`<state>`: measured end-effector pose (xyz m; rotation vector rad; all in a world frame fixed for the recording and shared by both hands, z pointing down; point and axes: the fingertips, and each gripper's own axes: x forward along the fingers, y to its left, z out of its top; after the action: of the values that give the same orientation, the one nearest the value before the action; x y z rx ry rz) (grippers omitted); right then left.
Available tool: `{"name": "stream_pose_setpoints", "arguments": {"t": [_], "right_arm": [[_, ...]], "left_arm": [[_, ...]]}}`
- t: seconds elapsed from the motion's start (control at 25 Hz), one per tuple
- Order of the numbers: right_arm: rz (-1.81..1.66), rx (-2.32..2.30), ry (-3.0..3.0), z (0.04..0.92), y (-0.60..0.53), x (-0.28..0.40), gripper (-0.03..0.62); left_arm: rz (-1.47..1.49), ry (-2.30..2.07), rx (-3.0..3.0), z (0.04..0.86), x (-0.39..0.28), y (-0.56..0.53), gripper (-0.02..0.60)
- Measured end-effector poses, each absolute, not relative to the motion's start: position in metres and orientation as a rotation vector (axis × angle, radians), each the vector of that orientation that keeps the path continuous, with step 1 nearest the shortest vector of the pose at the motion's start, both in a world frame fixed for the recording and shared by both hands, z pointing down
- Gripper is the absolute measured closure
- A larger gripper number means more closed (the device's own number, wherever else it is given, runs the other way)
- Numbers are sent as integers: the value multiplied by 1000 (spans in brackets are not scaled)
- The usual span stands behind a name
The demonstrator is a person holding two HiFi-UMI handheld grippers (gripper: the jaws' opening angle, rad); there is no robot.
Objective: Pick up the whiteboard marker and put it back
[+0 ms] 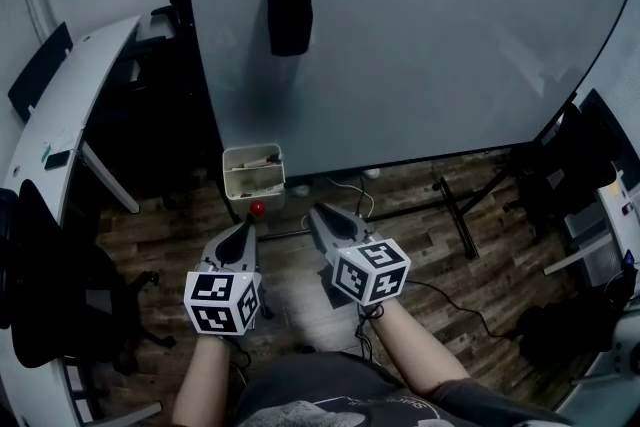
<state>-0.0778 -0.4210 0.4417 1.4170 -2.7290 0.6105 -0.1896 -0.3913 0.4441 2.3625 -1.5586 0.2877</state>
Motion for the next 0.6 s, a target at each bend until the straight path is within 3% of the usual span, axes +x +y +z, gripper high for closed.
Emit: {"name": "stream_pose_setpoints", "arguments": {"t": [0.16,0.6], "right_arm": [[666,1446,-2715,448,-438,-80,494],[666,1338,-2767,448,-460,-99,453]], "left_arm": [[286,-1561,2360,446,-192,-401,568],[287,-1578,2336,452,-198,-420,568]]}}
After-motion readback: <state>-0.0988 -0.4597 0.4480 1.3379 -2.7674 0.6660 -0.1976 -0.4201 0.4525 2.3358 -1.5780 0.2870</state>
